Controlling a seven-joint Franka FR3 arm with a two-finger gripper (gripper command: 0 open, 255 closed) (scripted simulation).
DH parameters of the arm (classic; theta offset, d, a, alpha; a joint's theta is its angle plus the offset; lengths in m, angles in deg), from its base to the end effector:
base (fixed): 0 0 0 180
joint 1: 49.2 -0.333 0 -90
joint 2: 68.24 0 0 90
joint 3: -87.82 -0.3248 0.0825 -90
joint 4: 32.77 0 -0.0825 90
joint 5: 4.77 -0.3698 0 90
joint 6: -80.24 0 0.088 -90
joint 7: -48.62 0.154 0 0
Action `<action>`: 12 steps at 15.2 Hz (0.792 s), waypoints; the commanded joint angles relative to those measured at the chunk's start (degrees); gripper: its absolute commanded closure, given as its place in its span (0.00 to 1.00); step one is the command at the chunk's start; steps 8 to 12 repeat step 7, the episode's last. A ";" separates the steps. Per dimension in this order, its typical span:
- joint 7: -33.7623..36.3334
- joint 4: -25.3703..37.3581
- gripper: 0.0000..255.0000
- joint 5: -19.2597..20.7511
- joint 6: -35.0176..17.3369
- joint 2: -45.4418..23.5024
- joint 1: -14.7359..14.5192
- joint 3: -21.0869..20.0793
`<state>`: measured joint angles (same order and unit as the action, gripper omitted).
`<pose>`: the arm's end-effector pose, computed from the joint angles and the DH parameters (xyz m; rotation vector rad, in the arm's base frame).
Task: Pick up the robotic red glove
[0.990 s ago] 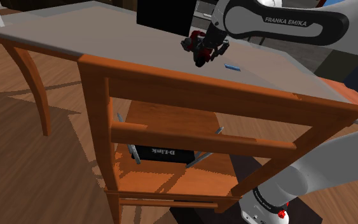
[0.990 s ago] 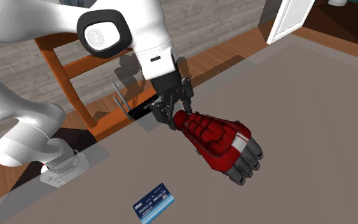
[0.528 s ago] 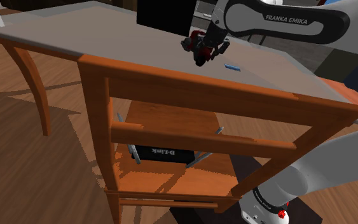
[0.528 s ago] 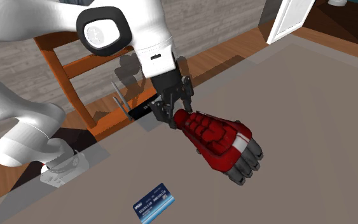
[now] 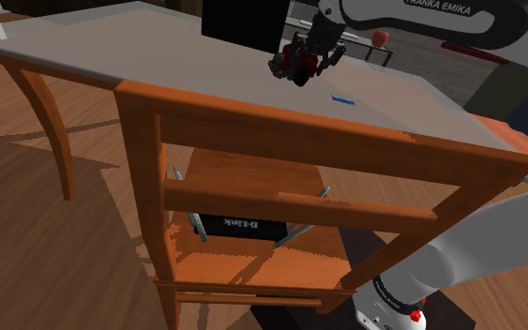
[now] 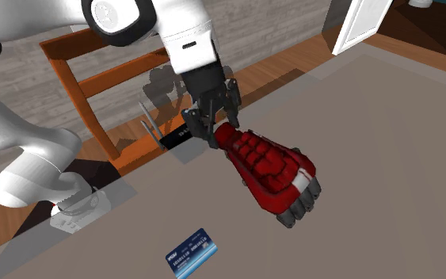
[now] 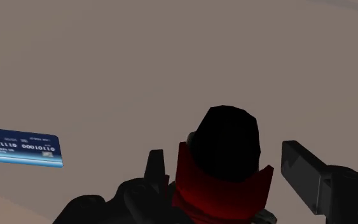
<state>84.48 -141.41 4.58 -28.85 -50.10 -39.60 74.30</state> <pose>0.4818 0.0300 0.6269 2.8713 -0.7765 0.5645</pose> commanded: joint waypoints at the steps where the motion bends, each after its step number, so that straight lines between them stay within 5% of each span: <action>1: -0.25 2.53 1.00 0.10 1.56 -0.88 0.10 -0.06; 12: -0.72 6.76 1.00 0.17 4.79 -1.88 0.17 -0.17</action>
